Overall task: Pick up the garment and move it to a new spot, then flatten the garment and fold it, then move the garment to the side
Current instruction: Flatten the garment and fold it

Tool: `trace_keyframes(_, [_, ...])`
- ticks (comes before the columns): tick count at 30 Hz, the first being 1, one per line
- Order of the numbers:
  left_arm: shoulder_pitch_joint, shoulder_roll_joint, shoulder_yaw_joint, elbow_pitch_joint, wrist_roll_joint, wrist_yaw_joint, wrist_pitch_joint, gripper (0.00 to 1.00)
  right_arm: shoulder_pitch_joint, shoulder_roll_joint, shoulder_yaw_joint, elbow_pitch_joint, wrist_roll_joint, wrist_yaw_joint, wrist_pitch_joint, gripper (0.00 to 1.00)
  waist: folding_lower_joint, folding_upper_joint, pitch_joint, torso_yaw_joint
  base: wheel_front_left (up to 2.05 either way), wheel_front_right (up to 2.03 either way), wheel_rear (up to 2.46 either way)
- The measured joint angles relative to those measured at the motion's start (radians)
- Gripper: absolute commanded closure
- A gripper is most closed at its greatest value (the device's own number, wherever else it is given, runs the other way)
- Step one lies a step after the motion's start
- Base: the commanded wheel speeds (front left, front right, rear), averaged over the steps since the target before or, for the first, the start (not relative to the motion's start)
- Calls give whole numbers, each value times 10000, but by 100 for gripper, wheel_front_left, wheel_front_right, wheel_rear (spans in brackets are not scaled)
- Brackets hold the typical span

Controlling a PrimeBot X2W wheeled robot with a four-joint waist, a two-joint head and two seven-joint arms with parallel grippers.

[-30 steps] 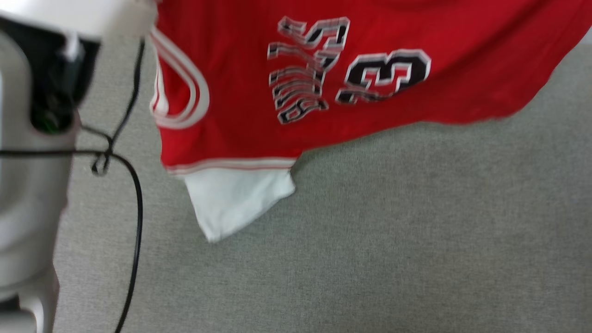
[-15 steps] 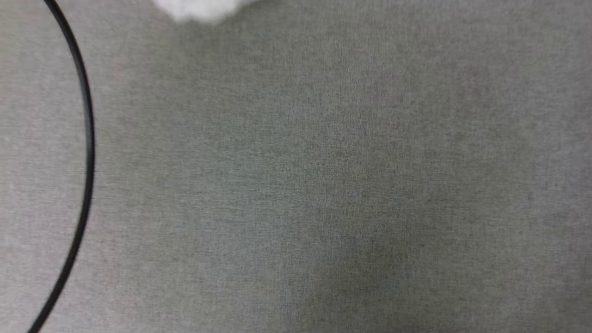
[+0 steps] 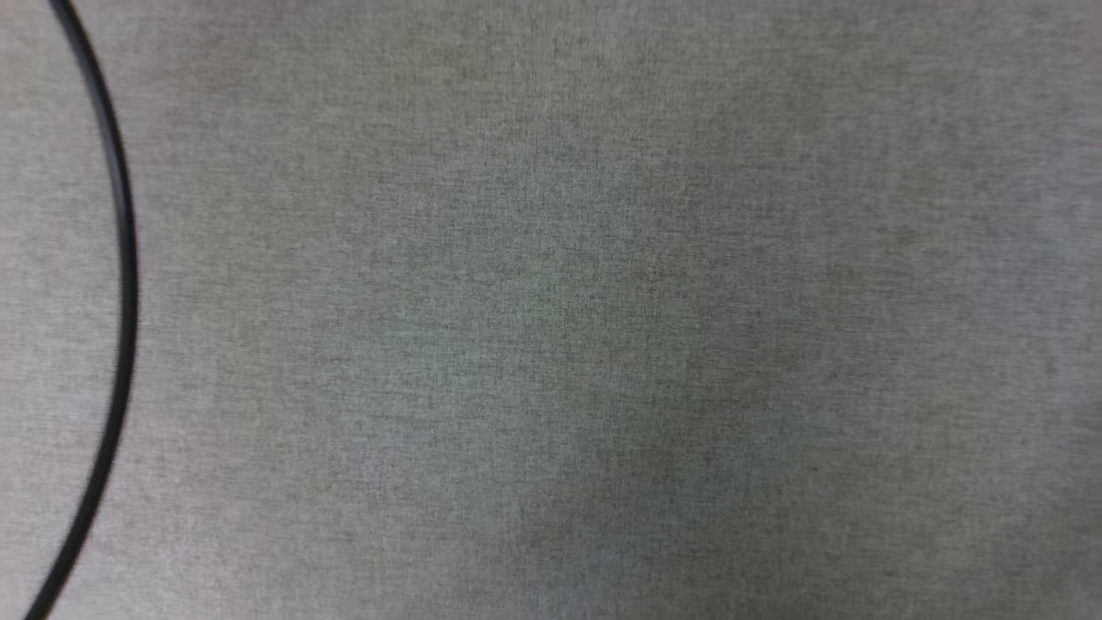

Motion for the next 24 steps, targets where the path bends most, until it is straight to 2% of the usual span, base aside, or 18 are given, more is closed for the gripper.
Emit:
trace_keyframes(7, [1759,309,-178,182,-435,-44,-627,100,1390,-339,1407,247,1108,0,-763,100,-1,0,267,-5,0,0,0])
trace_keyframes(14, [4519,604,-8,-949,-836,67,-849,100,3237,-955,2339,-303,2130,0,-1210,100,-1,0,-162,32,0,0,0])
trace_keyframes(20, [7719,949,203,-2537,-1108,579,-876,100,5375,-1452,2928,-949,2851,0,-1496,100,-2,0,-892,88,0,0,0])
trace_keyframes(21, [9477,1095,291,-3459,-1239,1020,-876,100,6567,-1710,3170,-1300,3064,0,-1578,100,-3,0,-1372,101,0,0,0])
trace_keyframes(24, [11270,1127,278,-4485,-1411,1513,-805,100,7752,-1868,3306,-1546,3160,0,-1580,100,-2,0,-1909,124,0,0,0])
